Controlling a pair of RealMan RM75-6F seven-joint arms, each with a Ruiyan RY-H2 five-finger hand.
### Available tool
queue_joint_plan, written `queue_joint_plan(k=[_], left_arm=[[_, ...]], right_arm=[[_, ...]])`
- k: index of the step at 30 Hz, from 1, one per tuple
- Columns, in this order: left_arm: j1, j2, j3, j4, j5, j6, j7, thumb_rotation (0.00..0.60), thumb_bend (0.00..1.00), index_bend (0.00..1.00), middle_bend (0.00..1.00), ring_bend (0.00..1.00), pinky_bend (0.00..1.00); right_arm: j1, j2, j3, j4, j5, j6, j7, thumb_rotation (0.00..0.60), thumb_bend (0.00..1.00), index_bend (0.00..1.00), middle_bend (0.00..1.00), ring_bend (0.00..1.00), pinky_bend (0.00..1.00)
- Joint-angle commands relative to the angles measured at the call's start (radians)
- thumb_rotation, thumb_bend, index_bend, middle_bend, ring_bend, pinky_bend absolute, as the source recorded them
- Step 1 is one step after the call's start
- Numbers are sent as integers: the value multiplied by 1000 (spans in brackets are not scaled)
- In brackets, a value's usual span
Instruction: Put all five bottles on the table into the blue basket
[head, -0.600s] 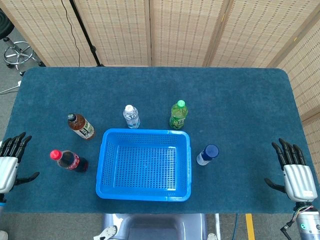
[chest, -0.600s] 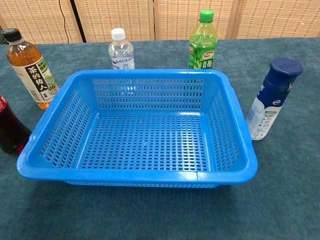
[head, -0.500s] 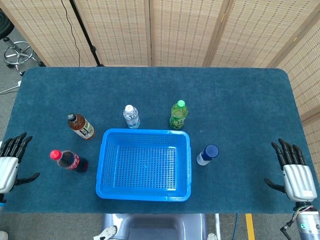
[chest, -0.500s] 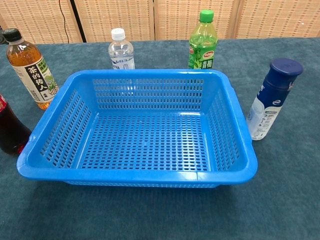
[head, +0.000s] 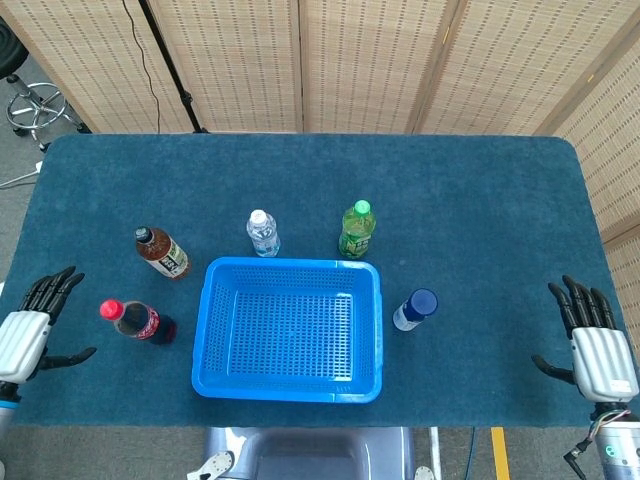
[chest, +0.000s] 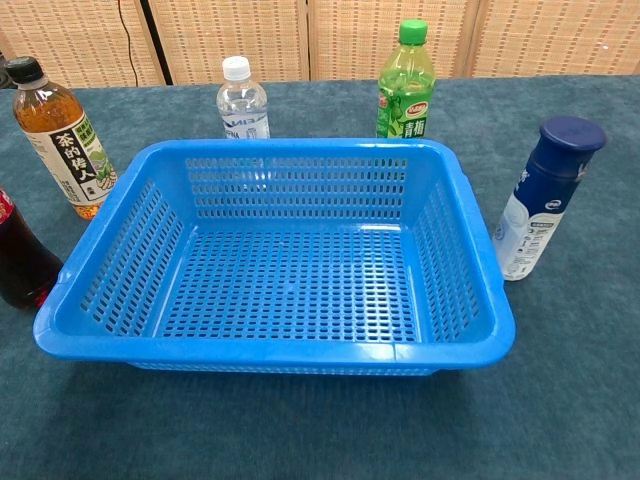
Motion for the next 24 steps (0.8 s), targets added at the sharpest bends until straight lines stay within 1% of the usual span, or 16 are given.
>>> queue_joint_plan(k=[1, 3, 5, 8, 11, 13, 17, 19, 21, 22, 24], left_arm=[[-81, -143, 65, 351, 185, 49, -556, 600, 0, 0, 0, 0, 0], [-85, -190, 77, 437, 202, 79, -651, 600, 0, 0, 0, 0, 0], [-91, -239, 88, 506, 211, 114, -788, 600, 0, 0, 0, 0, 0], [-95, -285, 82, 566, 198, 142, -872, 600, 0, 0, 0, 0, 0], [-100, -317, 78, 593, 180, 155, -948, 600, 0, 0, 0, 0, 0], [-113, -334, 84, 587, 168, 130, -1006, 600, 0, 0, 0, 0, 0], [-123, -358, 88, 582, 156, 119, -1023, 600, 0, 0, 0, 0, 1], [-126, -374, 80, 567, 134, 107, -1025, 600, 9, 0, 0, 0, 44], [-133, -378, 79, 549, 118, 84, -1031, 600, 54, 2, 5, 17, 173], [-136, -377, 79, 541, 113, 73, -1031, 600, 75, 16, 20, 38, 218], [-143, -379, 74, 519, 94, 50, -1036, 600, 178, 131, 121, 146, 329]], right_arm=[[1, 2, 1, -2, 1, -2, 1, 600, 0, 0, 0, 0, 0], [2, 3, 2, -3, 3, -4, 1, 600, 0, 0, 0, 0, 0], [2, 4, 2, -4, 3, -5, 2, 600, 0, 0, 0, 0, 0], [0, 6, 3, -7, 2, -1, 6, 600, 0, 0, 0, 0, 0], [-1, 10, 5, -9, 3, 2, 11, 600, 0, 0, 0, 0, 0], [-1, 13, 5, -10, 8, -2, 19, 600, 0, 0, 0, 0, 0], [-1, 17, 6, -12, 9, -4, 27, 600, 0, 0, 0, 0, 0], [-1, 19, 7, -13, 9, -4, 32, 600, 0, 0, 0, 0, 0], [-2, 20, 7, -13, 10, -4, 34, 600, 0, 0, 0, 0, 0], [-1, 20, 7, -13, 10, -5, 35, 600, 0, 0, 0, 0, 0], [-1, 21, 6, -14, 12, -8, 36, 600, 0, 0, 0, 0, 0]])
